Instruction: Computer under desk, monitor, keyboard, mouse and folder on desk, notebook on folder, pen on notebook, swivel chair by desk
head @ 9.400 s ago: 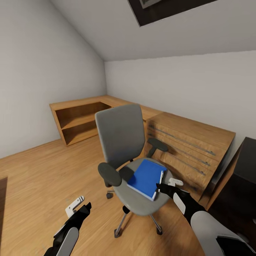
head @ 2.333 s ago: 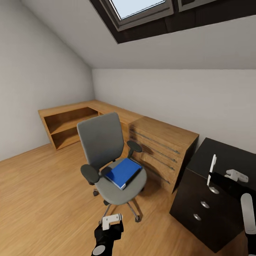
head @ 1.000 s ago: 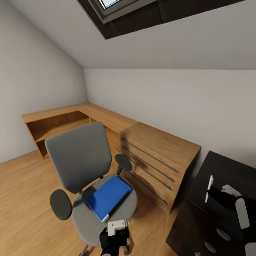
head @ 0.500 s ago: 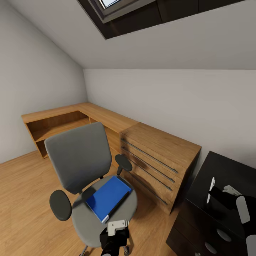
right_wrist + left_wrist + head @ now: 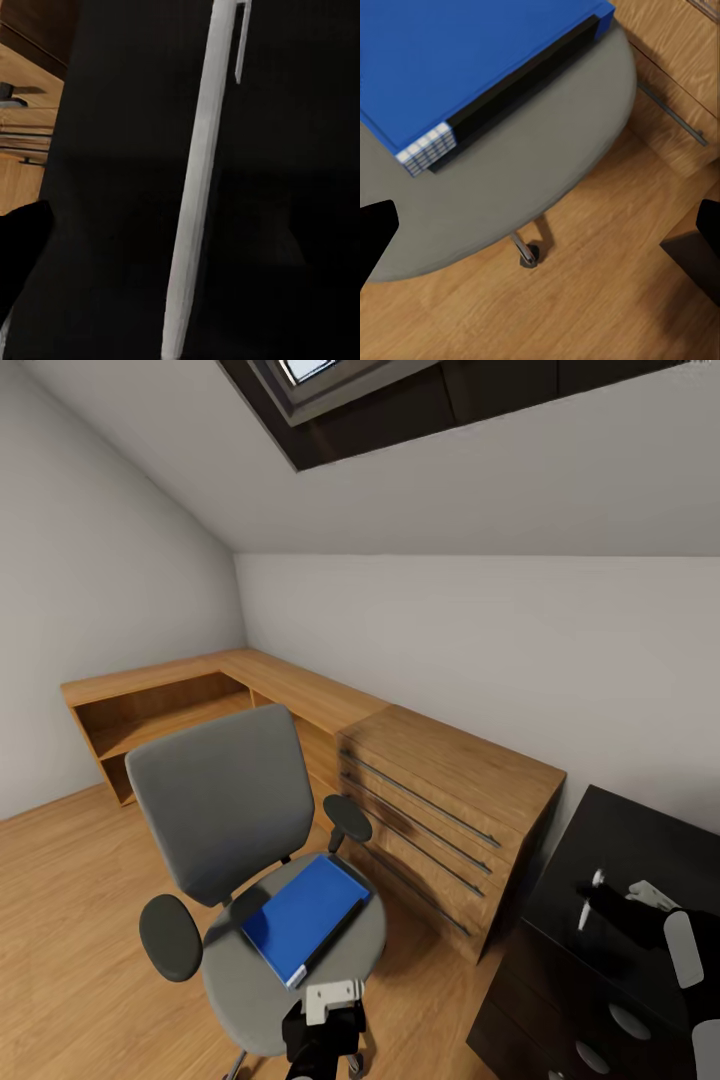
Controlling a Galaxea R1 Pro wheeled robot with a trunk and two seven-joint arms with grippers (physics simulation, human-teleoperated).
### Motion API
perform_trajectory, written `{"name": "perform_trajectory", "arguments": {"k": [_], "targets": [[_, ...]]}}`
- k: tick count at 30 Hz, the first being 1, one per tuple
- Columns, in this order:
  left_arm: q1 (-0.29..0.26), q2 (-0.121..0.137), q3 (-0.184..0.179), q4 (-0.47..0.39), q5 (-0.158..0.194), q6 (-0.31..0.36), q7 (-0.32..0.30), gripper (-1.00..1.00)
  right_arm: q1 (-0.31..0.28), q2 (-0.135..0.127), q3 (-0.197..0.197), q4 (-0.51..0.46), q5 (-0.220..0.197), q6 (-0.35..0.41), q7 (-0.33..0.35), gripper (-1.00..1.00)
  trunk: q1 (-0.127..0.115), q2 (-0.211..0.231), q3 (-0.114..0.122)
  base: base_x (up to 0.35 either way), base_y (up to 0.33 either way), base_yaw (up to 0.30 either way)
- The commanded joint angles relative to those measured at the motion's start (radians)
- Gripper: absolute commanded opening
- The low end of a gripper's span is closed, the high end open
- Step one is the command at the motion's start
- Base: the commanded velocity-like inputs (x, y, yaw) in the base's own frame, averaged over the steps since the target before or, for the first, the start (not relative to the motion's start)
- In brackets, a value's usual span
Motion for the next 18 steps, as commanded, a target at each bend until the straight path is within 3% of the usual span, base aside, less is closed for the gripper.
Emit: {"name": "perform_trajectory", "arguments": {"k": [1,13,16,18], "targets": [[-0.001,0.0,-0.002,-0.002,0.003,0.004,0.007,1.0,-0.001,0.0,-0.003,-0.001,0.004,0.005,0.008,1.0,-0.004,0.007,0.002,0.0,0.0,0.0],[-0.001,0.001,-0.002,-0.002,0.003,-0.02,0.007,1.0,-0.001,0.001,-0.006,-0.014,-0.007,0.002,0.011,1.0,-0.05,0.091,0.04,0.0,0.0,0.0],[-0.001,0.001,-0.003,-0.001,0.009,-0.019,0.008,1.0,0.001,0.025,-0.006,-0.155,-0.005,0.004,0.008,1.0,-0.054,0.098,0.043,0.0,0.0,0.0],[-0.001,0.001,-0.003,-0.001,0.011,-0.019,0.008,1.0,0.002,0.046,-0.006,-0.2,-0.001,0.005,0.006,1.0,-0.054,0.098,0.043,0.0,0.0,0.0]]}}
